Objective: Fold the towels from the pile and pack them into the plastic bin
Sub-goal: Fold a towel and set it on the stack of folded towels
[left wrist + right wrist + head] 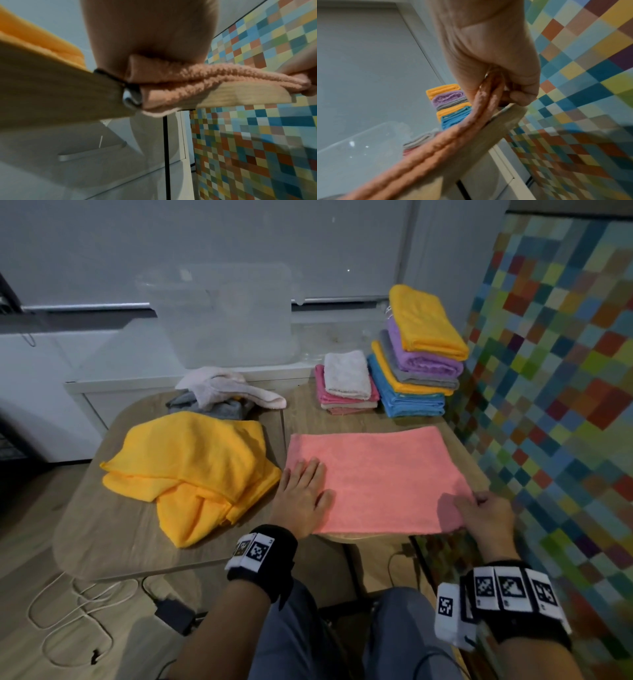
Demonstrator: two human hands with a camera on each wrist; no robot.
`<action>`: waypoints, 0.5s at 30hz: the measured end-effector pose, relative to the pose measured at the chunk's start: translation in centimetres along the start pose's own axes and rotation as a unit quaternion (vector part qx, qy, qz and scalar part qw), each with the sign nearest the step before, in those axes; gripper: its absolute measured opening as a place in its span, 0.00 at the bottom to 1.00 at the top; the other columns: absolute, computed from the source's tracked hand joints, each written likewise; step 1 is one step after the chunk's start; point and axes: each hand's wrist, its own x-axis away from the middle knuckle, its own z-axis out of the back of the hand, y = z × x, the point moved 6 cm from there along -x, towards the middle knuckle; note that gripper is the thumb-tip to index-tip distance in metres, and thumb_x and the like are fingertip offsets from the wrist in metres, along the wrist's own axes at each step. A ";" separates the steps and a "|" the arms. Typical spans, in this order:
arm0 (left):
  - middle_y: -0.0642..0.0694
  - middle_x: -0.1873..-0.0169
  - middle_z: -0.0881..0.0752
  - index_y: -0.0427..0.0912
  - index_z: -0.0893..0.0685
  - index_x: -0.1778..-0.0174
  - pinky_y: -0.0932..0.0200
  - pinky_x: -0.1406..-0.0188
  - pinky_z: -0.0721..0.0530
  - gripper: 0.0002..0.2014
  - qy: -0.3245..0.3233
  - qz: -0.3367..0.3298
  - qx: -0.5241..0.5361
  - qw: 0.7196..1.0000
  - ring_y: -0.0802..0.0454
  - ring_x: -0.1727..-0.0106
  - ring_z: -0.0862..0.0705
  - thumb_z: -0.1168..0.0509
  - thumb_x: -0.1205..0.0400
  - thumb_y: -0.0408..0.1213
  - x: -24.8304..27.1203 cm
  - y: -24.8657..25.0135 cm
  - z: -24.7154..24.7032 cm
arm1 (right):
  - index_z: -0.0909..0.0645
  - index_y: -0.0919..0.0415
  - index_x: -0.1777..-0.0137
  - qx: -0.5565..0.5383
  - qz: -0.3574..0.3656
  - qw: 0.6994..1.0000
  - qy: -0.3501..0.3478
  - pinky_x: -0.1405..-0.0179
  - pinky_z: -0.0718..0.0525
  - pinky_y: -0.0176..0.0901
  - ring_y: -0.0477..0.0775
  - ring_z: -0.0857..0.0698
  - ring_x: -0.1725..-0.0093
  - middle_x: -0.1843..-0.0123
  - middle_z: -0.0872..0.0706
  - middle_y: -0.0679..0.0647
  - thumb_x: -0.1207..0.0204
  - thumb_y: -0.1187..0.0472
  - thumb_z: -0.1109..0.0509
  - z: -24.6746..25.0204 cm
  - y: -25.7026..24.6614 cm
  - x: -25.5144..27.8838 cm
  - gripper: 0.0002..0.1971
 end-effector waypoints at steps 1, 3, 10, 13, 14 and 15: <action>0.48 0.17 0.55 0.47 0.56 0.17 0.50 0.20 0.66 0.29 -0.004 0.003 0.000 1.000 0.49 0.16 0.59 0.58 0.13 0.52 0.1 -0.1 0.1 | 0.18 0.71 0.50 0.005 0.004 1.000 0.008 0.49 0.21 0.51 0.59 0.21 0.52 0.53 0.17 0.63 0.25 0.64 0.30 -0.1 -0.6 0.4 0.09; 0.47 0.17 0.52 0.46 0.53 0.17 0.48 0.20 0.64 0.29 0.002 0.005 -0.003 1.000 0.47 0.16 0.57 0.54 0.13 0.50 0.0 -0.2 0.6 | 0.18 0.72 0.50 0.009 0.057 0.996 0.064 0.54 0.23 0.47 0.58 0.20 0.54 0.57 0.19 0.60 0.25 0.66 0.32 0.1 -2.8 1.7 0.08; 0.46 0.36 0.19 0.46 0.31 0.28 0.57 0.32 0.27 0.21 0.107 -0.030 0.331 0.937 0.52 0.36 0.24 0.41 0.18 0.32 -0.1 2.2 1.9 | 0.17 0.65 0.46 0.021 0.397 0.917 0.026 0.44 0.22 0.39 0.52 0.18 0.45 0.44 0.15 0.57 0.29 0.73 0.30 -6.8 -9.1 10.0 0.12; 0.50 0.52 0.15 0.42 0.31 0.32 0.71 0.48 0.27 0.14 0.102 -0.013 0.443 0.891 0.59 0.51 0.18 0.43 0.14 0.34 0.0 2.1 1.3 | 0.16 0.64 0.44 0.056 0.448 0.891 -0.038 0.33 0.22 0.51 0.56 0.17 0.37 0.42 0.13 0.57 0.27 0.73 0.33 -10.3 -7.5 11.3 0.13; 0.54 0.57 0.17 0.43 0.30 0.33 0.70 0.51 0.27 0.13 0.112 -0.019 0.440 0.891 0.62 0.56 0.19 0.44 0.14 0.34 -0.1 2.1 1.3 | 0.15 0.64 0.44 0.068 0.456 0.887 -0.040 0.30 0.25 0.52 0.56 0.18 0.36 0.42 0.13 0.57 0.28 0.72 0.35 -11.0 -6.9 11.6 0.14; 0.58 0.60 0.19 0.45 0.30 0.35 0.67 0.52 0.27 0.12 0.119 -0.028 0.429 0.895 0.64 0.57 0.20 0.44 0.14 0.36 -0.1 2.2 1.4 | 0.15 0.64 0.44 0.077 0.461 0.883 -0.036 0.28 0.28 0.51 0.56 0.18 0.35 0.42 0.13 0.57 0.28 0.70 0.36 -11.2 -6.5 11.7 0.15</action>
